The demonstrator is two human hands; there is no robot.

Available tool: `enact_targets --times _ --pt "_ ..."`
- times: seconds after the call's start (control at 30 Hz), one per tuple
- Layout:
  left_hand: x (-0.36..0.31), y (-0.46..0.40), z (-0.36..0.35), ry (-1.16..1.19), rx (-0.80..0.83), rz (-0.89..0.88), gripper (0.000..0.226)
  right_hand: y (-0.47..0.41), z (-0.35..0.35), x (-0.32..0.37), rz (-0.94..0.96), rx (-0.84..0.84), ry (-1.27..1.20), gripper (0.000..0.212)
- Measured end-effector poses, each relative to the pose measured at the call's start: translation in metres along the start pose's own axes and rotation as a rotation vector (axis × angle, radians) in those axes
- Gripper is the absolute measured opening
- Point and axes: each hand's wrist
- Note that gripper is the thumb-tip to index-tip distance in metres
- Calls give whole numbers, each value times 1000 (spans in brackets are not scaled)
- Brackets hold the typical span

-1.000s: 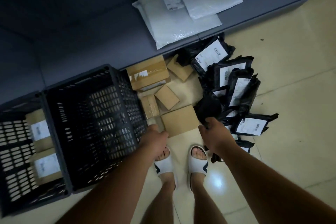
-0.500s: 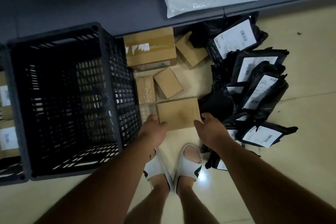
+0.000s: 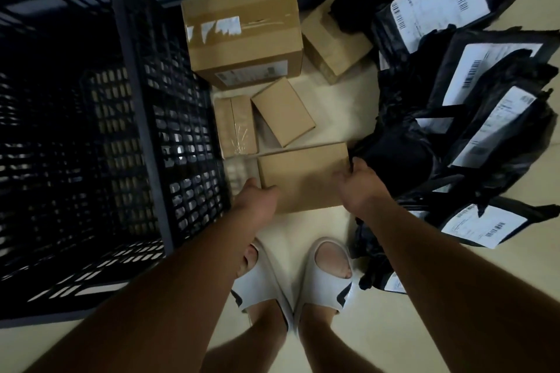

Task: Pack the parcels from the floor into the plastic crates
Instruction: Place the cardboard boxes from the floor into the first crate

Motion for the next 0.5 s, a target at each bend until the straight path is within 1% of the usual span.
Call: enact_targets --times 0.1,0.17,0.23,0.3,0.33,0.37,0.43,0.5 --pt "0 -6 -4 41 17 -9 63 -5 -3 -3 -31 28 -42 64" --pt "2 -6 -3 58 36 -10 63 -4 -5 -6 -60 25 -120 58" --pt "1 5 3 75 31 -7 55 2 -6 -8 -91 17 -209 49" --pt "4 14 8 66 38 -8 40 13 -3 -9 -107 32 -244 52" --pt "6 20 11 60 39 -11 37 21 0 -9 -110 38 -247 55" --pt "7 26 14 56 46 -16 39 29 3 -10 -115 42 -258 57" --pt "6 44 20 59 59 -19 52 48 11 -6 -134 50 -308 62" --pt "3 68 29 76 62 -25 59 67 21 -2 -151 55 -370 59"
Point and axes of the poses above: each hand's wrist, its own y-axis away from the middle knuckle, its own z-axis out of the back of the hand, x = y × z
